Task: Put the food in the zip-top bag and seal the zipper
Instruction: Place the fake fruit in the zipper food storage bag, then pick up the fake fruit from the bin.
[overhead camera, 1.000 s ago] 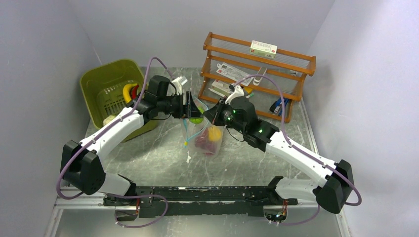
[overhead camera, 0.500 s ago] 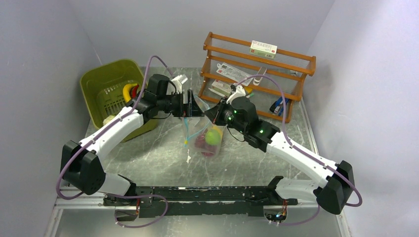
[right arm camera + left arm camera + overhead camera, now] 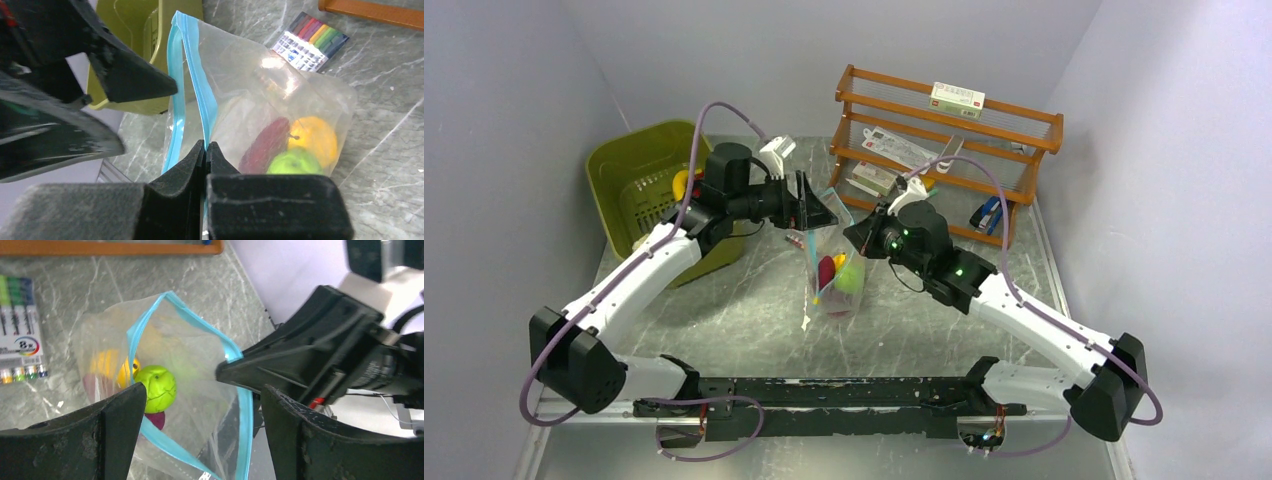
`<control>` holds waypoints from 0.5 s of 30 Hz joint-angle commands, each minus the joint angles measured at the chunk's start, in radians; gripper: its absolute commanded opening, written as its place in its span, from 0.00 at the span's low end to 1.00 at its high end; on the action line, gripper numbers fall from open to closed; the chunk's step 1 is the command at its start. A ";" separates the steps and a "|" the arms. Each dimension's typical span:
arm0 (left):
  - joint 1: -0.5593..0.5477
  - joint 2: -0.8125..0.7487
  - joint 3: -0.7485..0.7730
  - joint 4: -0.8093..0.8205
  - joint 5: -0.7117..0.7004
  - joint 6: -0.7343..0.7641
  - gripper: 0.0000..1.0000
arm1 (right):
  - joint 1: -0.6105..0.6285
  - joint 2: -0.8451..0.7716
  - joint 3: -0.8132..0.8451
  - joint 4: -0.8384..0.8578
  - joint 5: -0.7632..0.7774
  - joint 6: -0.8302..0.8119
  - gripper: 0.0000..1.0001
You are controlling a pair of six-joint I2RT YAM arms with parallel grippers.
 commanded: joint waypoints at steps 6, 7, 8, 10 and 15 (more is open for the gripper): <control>-0.007 -0.072 0.078 0.035 0.021 0.028 0.81 | 0.001 -0.065 -0.011 -0.019 0.032 -0.036 0.00; -0.007 -0.075 0.098 -0.006 -0.021 0.049 0.81 | 0.000 -0.071 -0.003 -0.030 0.032 -0.040 0.00; -0.007 -0.076 0.122 -0.048 -0.079 0.071 0.81 | 0.000 -0.080 0.009 -0.040 0.031 -0.047 0.00; -0.007 -0.076 0.166 -0.129 -0.227 0.099 0.80 | 0.001 -0.100 0.026 -0.061 0.033 -0.063 0.00; -0.006 -0.071 0.253 -0.252 -0.478 0.134 0.78 | 0.001 -0.147 0.065 -0.131 0.080 -0.096 0.00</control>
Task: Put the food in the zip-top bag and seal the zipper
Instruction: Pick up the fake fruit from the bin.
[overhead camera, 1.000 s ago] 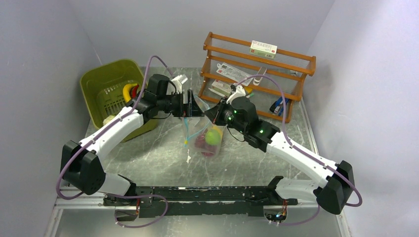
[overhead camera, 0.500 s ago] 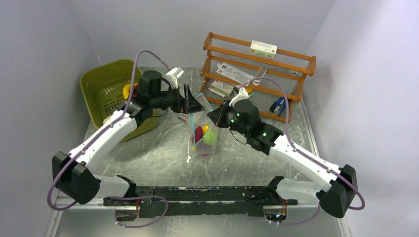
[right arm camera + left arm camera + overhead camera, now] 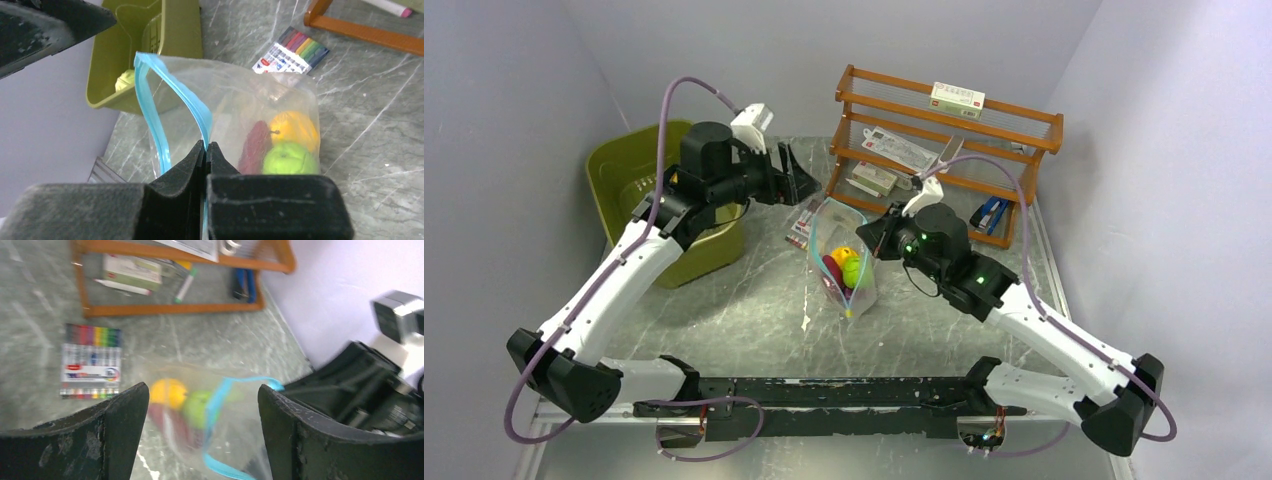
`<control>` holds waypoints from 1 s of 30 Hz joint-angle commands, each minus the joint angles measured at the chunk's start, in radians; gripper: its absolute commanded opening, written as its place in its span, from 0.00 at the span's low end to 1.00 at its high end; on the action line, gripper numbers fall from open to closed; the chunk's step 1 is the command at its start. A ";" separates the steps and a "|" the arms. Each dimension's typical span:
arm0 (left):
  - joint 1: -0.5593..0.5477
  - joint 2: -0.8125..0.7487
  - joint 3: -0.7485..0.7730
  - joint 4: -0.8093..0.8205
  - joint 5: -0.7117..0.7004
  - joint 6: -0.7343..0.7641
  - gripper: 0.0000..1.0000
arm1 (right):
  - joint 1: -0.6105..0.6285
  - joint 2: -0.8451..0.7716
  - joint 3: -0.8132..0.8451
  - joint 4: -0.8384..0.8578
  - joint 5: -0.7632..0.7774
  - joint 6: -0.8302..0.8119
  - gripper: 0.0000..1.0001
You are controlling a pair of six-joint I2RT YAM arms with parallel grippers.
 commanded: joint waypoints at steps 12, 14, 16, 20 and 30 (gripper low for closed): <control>0.185 0.054 0.232 -0.323 -0.551 0.052 0.64 | 0.001 -0.101 0.045 -0.098 0.050 -0.066 0.00; 0.271 0.069 0.236 -0.324 -0.504 0.059 0.64 | 0.001 -0.100 0.060 -0.121 0.050 -0.070 0.00; 0.327 0.088 0.251 -0.336 -0.539 0.080 0.65 | 0.000 -0.102 0.062 -0.150 0.061 -0.074 0.00; 0.430 0.135 0.247 -0.310 -0.577 0.169 0.67 | 0.001 -0.110 0.104 -0.174 0.074 -0.078 0.00; 0.619 0.318 0.170 -0.194 -0.493 0.222 0.59 | 0.001 -0.109 0.103 -0.188 0.079 -0.080 0.00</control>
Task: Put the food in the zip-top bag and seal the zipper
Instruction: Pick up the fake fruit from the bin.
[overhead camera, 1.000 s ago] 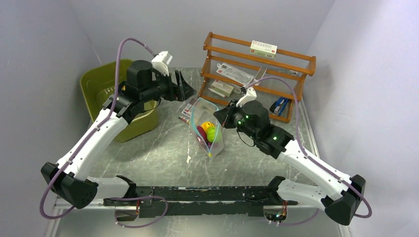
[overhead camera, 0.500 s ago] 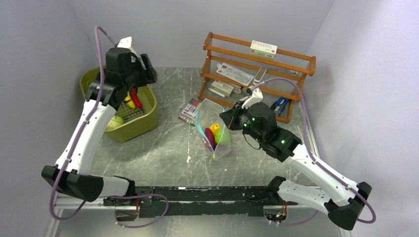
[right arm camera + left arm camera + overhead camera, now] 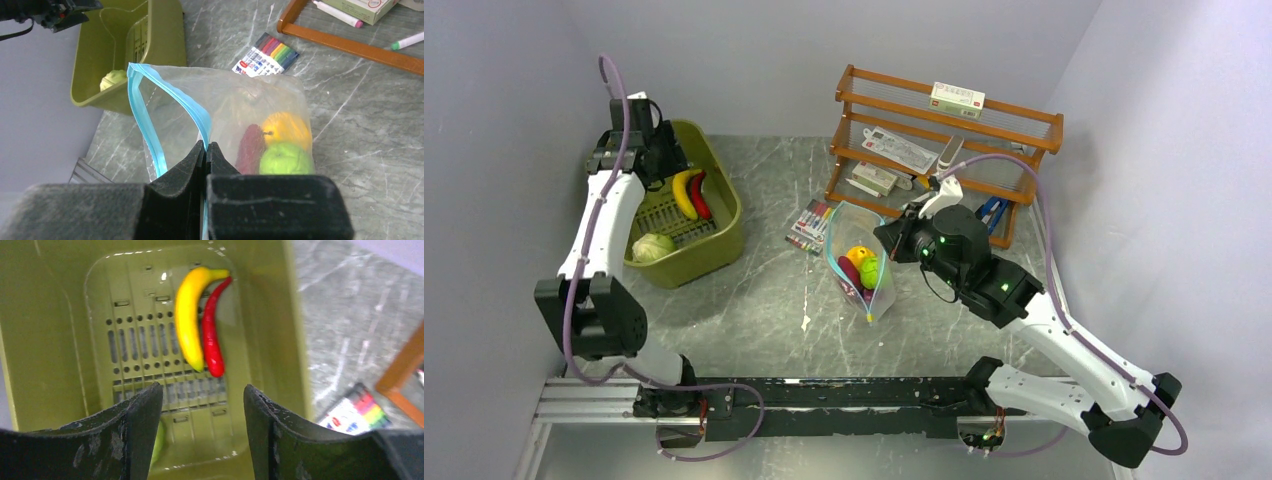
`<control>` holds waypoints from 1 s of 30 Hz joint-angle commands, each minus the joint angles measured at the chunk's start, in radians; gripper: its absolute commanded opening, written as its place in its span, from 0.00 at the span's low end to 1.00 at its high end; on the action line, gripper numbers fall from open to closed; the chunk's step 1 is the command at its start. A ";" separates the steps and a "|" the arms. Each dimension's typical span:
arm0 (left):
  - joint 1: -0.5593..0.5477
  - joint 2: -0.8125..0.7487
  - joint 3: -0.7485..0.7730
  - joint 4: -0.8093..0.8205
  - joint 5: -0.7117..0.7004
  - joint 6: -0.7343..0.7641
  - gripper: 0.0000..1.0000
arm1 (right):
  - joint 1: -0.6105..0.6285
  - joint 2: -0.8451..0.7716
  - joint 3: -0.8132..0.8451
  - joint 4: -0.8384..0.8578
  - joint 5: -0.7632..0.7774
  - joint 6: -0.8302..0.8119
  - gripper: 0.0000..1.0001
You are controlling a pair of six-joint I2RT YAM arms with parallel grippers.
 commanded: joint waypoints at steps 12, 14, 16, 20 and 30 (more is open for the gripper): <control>0.159 0.352 0.036 0.200 0.150 0.133 0.54 | 0.001 0.017 0.061 -0.022 0.051 -0.010 0.00; 0.161 0.384 0.038 0.238 0.130 0.137 0.54 | 0.000 0.027 0.066 -0.030 0.057 -0.011 0.00; 0.163 0.422 0.054 0.258 0.117 0.138 0.52 | 0.001 0.036 0.071 -0.037 0.062 -0.013 0.00; 0.164 0.470 0.085 0.310 0.161 0.143 0.51 | 0.001 0.042 0.055 -0.018 0.081 -0.010 0.00; 0.173 0.536 0.096 0.356 0.174 0.138 0.48 | 0.001 0.096 0.100 -0.020 0.065 -0.051 0.00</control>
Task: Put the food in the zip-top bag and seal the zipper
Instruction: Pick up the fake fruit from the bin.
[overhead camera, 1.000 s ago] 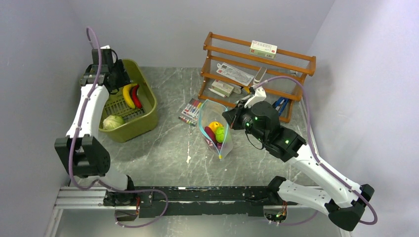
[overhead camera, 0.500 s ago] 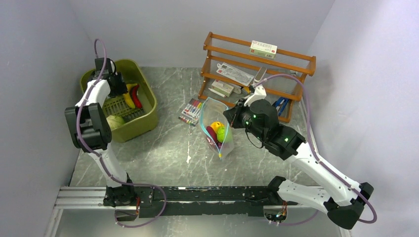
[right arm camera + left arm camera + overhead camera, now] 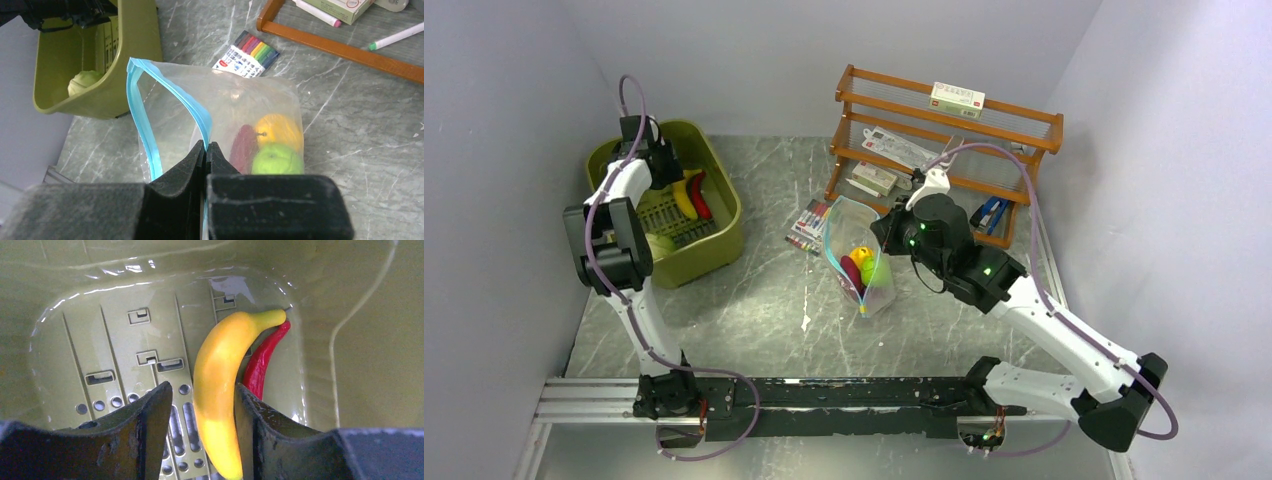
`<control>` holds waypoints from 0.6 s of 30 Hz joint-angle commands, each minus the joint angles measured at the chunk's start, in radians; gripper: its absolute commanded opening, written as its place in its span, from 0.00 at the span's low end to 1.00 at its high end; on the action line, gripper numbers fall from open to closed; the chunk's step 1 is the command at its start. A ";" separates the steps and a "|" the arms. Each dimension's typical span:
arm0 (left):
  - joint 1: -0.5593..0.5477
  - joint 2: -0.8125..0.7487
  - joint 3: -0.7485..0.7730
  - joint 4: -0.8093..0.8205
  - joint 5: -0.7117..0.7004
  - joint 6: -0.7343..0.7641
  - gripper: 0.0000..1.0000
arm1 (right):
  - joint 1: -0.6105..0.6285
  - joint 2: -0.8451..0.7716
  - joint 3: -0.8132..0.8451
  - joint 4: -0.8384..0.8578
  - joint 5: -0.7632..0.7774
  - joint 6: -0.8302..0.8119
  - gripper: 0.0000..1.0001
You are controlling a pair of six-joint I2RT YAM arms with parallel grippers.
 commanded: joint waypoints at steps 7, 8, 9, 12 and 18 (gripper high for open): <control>0.013 0.077 0.048 0.053 0.081 0.003 0.51 | 0.000 -0.047 0.004 0.036 0.016 -0.002 0.00; 0.013 0.083 0.051 0.051 0.081 0.001 0.51 | 0.001 -0.045 0.008 0.030 0.011 -0.003 0.00; 0.014 0.088 0.055 0.048 0.081 0.002 0.51 | 0.001 -0.043 0.013 0.025 0.010 -0.003 0.00; 0.013 0.097 0.052 0.049 0.075 0.005 0.50 | 0.001 -0.055 0.011 0.018 0.015 -0.003 0.00; 0.014 0.098 0.057 0.041 0.077 0.009 0.44 | 0.001 -0.080 -0.008 0.026 0.014 0.018 0.00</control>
